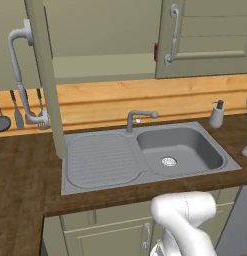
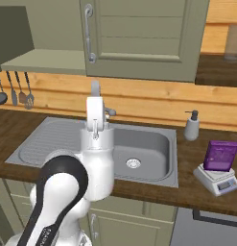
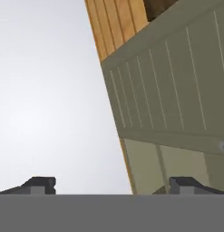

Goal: Pick the cereal and place it on the digital scale for weighing, and close the cabinet.

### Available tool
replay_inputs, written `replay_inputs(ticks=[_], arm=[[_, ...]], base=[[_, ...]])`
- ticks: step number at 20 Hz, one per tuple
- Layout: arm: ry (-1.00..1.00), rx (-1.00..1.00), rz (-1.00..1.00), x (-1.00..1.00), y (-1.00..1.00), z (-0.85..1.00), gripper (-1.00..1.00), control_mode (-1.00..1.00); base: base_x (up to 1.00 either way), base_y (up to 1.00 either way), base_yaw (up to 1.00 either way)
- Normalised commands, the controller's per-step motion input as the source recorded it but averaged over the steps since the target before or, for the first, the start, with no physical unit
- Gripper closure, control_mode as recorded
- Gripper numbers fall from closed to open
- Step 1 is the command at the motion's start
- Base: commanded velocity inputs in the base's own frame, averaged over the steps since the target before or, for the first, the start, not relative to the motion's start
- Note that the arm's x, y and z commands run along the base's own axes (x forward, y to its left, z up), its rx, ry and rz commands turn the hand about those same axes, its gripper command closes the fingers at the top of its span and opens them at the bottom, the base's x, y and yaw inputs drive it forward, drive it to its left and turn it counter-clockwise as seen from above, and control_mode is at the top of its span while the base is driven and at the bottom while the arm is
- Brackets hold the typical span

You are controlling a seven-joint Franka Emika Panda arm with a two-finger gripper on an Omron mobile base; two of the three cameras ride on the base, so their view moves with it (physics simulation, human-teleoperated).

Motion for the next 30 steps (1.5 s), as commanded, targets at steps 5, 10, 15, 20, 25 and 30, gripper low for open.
replay_inputs(ticks=[5,10,15,20,25,30], arm=[[-0.64,0.03,-0.11,-1.00,1.00,-1.00,-1.00,-1.00],[-0.39,-0.02,-0.20,-1.00,0.98,-0.47,-1.00,-1.00],[-0.10,-0.01,-0.09,-1.00,0.23,0.17,-1.00,-1.00],[0.01,-0.12,0.04,-1.00,0.01,0.58,-1.00,-1.00],[0.25,-0.23,0.04,-1.00,0.59,0.02,-1.00,-1.00],[0.36,-0.30,0.04,-1.00,0.83,-0.37,-1.00,-1.00]], base=[[0.00,0.00,0.00],[0.00,0.00,0.00],[0.00,0.00,0.00],[0.00,0.00,0.00],[0.00,0.00,0.00],[0.00,0.00,0.00]])
